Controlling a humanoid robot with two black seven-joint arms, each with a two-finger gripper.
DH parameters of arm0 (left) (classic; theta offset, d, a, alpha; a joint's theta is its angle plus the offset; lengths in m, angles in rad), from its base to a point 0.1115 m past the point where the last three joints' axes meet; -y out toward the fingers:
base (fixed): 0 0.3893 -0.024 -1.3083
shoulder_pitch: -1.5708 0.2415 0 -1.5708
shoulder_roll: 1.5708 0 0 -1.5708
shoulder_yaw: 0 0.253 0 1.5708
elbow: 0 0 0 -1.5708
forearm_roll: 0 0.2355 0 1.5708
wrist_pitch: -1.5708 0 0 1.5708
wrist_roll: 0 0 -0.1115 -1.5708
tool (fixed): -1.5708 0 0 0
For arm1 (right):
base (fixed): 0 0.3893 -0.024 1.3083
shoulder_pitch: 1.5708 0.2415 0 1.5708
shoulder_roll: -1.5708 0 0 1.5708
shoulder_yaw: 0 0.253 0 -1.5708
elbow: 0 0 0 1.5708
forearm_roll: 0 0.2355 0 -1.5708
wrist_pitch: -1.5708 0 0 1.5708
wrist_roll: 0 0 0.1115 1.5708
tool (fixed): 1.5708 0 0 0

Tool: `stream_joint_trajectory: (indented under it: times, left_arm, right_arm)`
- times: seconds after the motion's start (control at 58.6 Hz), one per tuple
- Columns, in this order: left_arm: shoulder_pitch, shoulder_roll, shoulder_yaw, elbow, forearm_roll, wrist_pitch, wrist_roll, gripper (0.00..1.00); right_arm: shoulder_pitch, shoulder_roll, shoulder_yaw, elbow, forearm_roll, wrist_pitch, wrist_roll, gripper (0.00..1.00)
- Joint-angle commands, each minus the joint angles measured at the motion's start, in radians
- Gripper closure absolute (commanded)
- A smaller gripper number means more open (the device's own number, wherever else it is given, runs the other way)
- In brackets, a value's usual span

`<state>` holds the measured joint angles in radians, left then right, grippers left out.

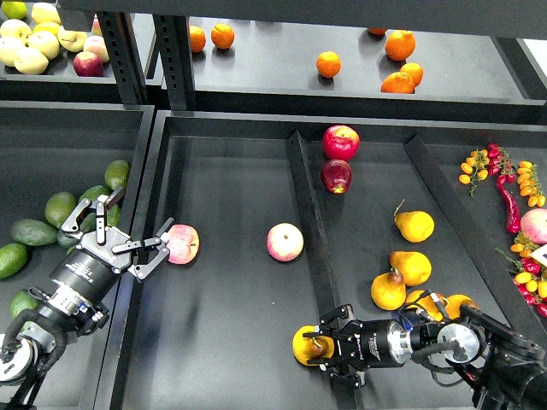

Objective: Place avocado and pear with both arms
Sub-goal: 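Lower the right gripper and grasp the yellow pear, then carry the pear with the right gripper into the pear bin and open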

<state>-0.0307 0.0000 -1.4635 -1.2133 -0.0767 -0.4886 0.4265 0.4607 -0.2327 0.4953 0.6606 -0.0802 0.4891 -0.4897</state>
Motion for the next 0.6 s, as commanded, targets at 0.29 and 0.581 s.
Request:
stream_joint_trajectory:
  times: [0.29,0.581]
  left_arm:
    - [0.000,0.000,0.000,0.005,0.000,0.000,0.000,0.01]
    - [0.018,0.000,0.002,0.005,0.000,0.000,0.001,0.01]
  right_arm:
    - [0.009,-0.040,0.144,0.105,0.036,0.000,0.001,0.84]
    - [0.010,-0.111,0.345,0.185,0.040,0.000,0.001,0.84]
